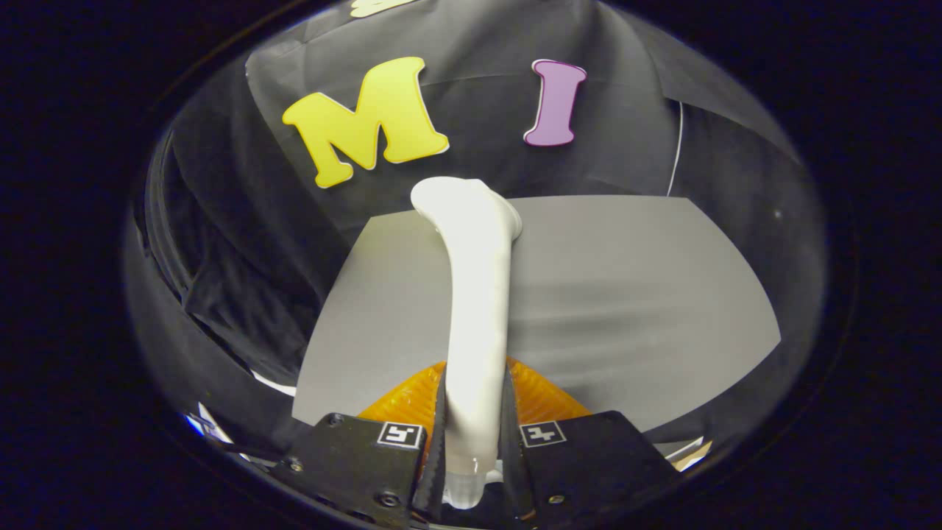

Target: Iron the clothes twice with a garment steamer, once on the left side and once on the right side.

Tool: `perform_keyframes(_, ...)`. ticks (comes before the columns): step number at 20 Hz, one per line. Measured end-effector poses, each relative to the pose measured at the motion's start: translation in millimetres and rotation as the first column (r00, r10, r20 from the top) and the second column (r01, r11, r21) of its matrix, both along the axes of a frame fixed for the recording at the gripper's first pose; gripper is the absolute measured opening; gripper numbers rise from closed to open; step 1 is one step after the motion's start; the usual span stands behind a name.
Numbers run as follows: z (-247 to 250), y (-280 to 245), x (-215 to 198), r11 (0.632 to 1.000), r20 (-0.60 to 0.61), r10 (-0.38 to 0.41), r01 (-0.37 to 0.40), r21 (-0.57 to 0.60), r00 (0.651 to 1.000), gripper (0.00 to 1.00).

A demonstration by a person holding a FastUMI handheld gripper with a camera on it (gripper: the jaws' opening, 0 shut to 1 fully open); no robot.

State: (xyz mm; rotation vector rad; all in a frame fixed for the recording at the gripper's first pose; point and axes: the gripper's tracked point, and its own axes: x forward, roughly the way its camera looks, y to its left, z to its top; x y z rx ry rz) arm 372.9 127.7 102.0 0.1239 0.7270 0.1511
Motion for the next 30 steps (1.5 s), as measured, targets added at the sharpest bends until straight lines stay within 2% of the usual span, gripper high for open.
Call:
perform_keyframes(7,13.8,31.4,-34.5,0.999,0.070,0.015,-0.018,0.043,0.997,0.33)
perform_keyframes(13,65.4,46.4,-73.4,0.998,0.224,0.002,-0.018,0.068,0.974,0.33)
perform_keyframes(18,119.9,66.7,-110.1,0.995,0.397,0.005,-0.046,0.093,0.918,0.33)
perform_keyframes(22,160.2,83.4,-127.7,0.994,0.516,0.017,-0.069,0.083,0.856,0.33)
perform_keyframes(30,226.8,123.6,-148.6,0.984,0.665,0.018,-0.130,0.119,0.746,0.33)
